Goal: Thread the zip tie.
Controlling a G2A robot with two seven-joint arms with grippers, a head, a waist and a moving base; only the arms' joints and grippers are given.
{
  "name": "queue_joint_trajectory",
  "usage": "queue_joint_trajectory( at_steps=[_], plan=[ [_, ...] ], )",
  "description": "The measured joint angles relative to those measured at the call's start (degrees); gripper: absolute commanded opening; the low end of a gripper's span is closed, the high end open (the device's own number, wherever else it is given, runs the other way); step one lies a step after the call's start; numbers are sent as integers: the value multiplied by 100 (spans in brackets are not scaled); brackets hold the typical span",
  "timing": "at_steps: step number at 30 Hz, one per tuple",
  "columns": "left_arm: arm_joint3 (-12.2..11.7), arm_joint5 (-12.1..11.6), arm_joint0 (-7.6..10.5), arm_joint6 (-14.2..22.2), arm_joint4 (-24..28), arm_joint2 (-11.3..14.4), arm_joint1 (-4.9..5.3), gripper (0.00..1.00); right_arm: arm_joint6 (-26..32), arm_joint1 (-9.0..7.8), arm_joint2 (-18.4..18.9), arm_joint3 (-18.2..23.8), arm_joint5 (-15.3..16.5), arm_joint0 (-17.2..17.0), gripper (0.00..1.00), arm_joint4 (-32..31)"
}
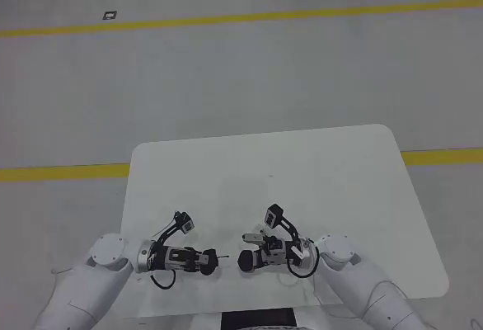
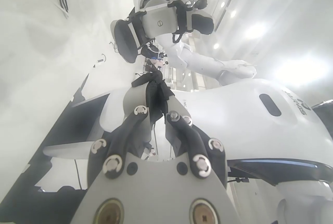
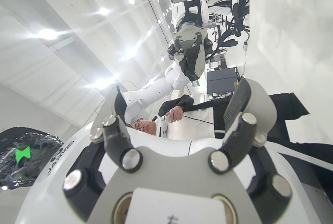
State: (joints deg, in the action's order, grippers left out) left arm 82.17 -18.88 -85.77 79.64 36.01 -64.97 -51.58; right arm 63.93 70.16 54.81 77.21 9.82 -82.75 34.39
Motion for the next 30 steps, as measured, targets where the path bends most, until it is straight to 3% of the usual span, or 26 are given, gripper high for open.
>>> queue_joint_trajectory(
  at_steps=[7, 8, 11, 14, 17, 30],
  plan=[
    [-2, 5, 1, 0, -3, -1, -2, 0, -309, -14, -54, 155, 10, -58, 100, -284],
    [-2, 5, 1, 0, -3, -1, -2, 0, -312, -20, -65, 168, -8, -64, 49, -330],
    [-2, 5, 1, 0, -3, -1, -2, 0, -298, -33, -91, 188, -41, -79, 33, -388],
    [-2, 5, 1, 0, -3, -1, -2, 0, -289, -39, -99, 175, -18, -104, 23, -323],
    [-2, 5, 1, 0, -3, -1, -2, 0, -296, -40, -103, 152, 29, -133, 19, -205],
    [-2, 5, 1, 0, -3, -1, -2, 0, -409, 12, -362, 12, 118, -62, 21, -86]
  ],
)
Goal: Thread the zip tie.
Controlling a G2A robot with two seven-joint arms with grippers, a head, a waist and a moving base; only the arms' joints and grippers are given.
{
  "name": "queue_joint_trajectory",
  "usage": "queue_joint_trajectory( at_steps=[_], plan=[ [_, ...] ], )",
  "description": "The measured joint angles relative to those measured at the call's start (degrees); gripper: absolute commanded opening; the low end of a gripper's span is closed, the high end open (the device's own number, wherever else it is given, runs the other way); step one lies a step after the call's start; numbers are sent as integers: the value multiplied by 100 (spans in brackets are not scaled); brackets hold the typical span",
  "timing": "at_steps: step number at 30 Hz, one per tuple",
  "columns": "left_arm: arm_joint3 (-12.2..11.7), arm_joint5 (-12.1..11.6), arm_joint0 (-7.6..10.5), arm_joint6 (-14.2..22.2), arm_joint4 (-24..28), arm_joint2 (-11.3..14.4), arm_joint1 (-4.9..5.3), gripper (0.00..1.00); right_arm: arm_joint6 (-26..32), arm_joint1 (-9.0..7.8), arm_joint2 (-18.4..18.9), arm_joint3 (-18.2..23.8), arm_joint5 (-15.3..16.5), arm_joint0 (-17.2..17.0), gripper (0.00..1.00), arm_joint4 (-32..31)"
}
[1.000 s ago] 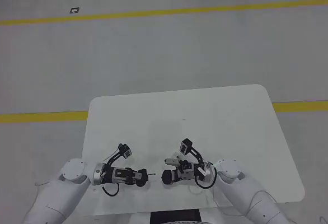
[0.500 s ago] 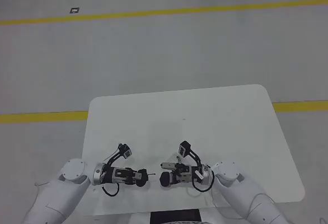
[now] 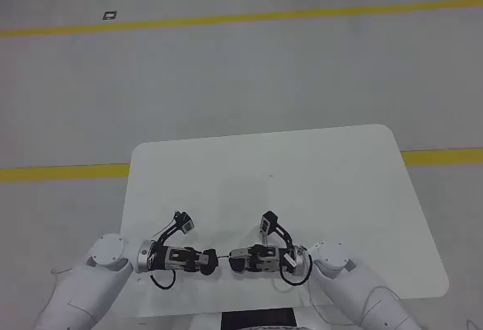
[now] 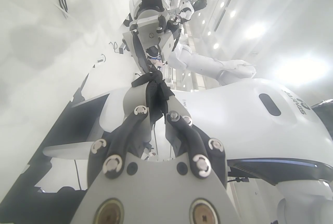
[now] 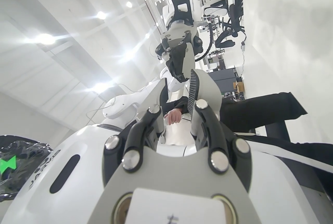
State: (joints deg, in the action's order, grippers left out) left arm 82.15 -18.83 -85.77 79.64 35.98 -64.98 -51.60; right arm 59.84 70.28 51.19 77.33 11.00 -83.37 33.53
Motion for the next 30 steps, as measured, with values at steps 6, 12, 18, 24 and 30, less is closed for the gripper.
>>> queue_joint_trajectory(
  at_steps=[6, 12, 18, 24, 30],
  plan=[
    [0, 0, 0, 0, 0, 0, 0, 0, -80, 25, -93, -48, 58, 61, 14, 11],
    [0, 0, 0, 0, 0, 0, 0, 0, -159, 35, -154, -77, 50, 105, 13, -30],
    [0, 0, 0, 0, 0, 0, 0, 0, -183, 33, -180, -68, 31, 131, 11, -41],
    [0, 0, 0, 0, 0, 0, 0, 0, -195, 25, -184, -34, 20, 139, 9, -40],
    [0, 0, 0, 0, 0, 0, 0, 0, -209, 15, -186, 14, 16, 139, 11, -41]
  ],
)
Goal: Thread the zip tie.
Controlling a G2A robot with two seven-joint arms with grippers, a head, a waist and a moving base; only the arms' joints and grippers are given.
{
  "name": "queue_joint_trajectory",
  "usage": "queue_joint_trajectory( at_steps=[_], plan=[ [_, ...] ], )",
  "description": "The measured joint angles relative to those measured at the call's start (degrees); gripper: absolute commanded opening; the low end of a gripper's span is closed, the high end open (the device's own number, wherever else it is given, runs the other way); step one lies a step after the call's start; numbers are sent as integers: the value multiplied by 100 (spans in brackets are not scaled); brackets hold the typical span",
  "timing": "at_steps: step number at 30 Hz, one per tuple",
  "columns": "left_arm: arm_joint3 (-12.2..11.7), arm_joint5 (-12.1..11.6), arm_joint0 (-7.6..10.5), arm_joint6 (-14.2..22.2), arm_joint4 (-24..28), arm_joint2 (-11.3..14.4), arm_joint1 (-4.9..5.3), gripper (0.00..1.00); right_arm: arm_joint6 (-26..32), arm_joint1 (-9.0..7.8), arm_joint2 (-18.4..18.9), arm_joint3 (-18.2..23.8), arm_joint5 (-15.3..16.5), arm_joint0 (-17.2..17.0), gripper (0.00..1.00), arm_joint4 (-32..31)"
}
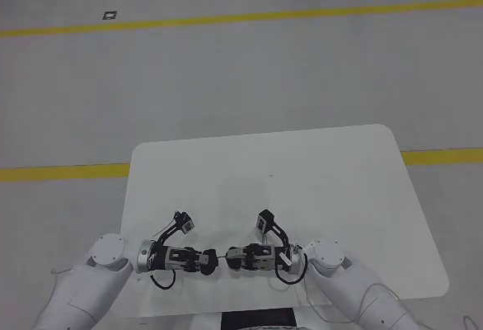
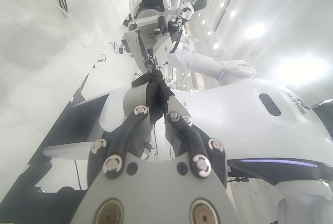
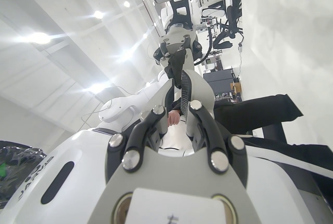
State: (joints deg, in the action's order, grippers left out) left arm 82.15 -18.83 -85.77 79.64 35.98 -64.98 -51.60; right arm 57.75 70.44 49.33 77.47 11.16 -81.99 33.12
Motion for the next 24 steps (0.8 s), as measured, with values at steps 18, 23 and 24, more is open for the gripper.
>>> queue_joint_trajectory(
  at_steps=[18, 23, 24],
  plan=[
    [0, 0, 0, 0, 0, 0, 0, 0, 78, -30, 4, 19, 113, -3, 0, 31],
    [0, 0, 0, 0, 0, 0, 0, 0, 33, -40, -1, 28, 95, 13, 0, -59],
    [0, 0, 0, 0, 0, 0, 0, 0, 25, -43, -1, 34, 94, 15, 0, -75]
  ],
)
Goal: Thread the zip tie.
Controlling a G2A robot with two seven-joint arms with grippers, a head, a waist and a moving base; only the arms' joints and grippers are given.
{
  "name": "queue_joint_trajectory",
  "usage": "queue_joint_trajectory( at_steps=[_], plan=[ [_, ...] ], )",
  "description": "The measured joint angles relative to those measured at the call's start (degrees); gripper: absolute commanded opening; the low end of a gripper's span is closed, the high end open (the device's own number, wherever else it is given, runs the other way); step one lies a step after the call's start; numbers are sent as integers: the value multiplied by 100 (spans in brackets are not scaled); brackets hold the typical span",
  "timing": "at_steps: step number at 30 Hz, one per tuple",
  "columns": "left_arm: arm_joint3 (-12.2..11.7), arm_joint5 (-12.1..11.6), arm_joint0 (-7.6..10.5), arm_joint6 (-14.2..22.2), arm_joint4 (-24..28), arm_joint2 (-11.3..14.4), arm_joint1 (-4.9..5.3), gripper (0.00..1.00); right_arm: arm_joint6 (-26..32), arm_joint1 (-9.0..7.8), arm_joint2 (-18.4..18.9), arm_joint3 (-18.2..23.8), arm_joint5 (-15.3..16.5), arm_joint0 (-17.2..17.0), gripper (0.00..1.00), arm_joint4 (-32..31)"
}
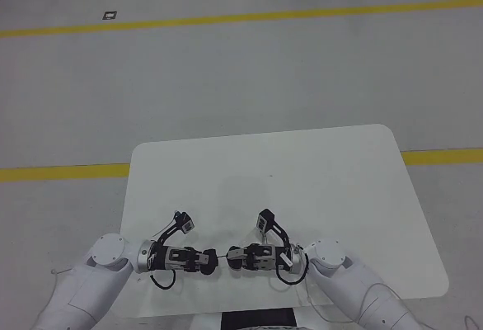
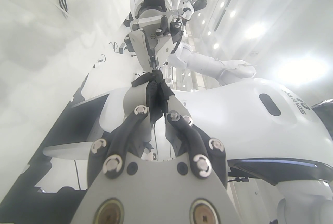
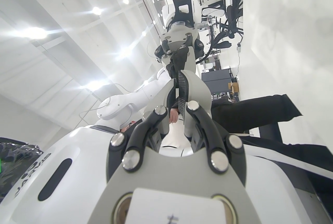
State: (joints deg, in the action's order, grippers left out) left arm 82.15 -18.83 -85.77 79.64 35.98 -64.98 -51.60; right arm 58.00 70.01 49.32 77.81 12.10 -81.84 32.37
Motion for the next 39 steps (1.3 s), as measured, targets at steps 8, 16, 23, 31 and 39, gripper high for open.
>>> queue_joint_trajectory(
  at_steps=[8, 16, 23, 31, 39],
  plan=[
    [0, 0, 0, 0, 0, 0, 0, 100, -19, -20, 4, 68, 5, -4, 0, -68],
    [0, 0, 0, 0, 0, 0, 0, 100, -204, -34, 48, 99, 67, -54, 0, -48],
    [0, 0, 0, 0, 0, 0, 0, 100, -194, -51, 85, 112, 64, -69, 0, -64],
    [-35, -65, -61, -515, 110, 53, -26, 100, -414, -53, 141, 233, 202, -167, 0, 46],
    [-191, -65, -120, -704, 517, 78, -101, 100, -632, -31, 154, 298, 458, -315, 0, 354]
  ],
)
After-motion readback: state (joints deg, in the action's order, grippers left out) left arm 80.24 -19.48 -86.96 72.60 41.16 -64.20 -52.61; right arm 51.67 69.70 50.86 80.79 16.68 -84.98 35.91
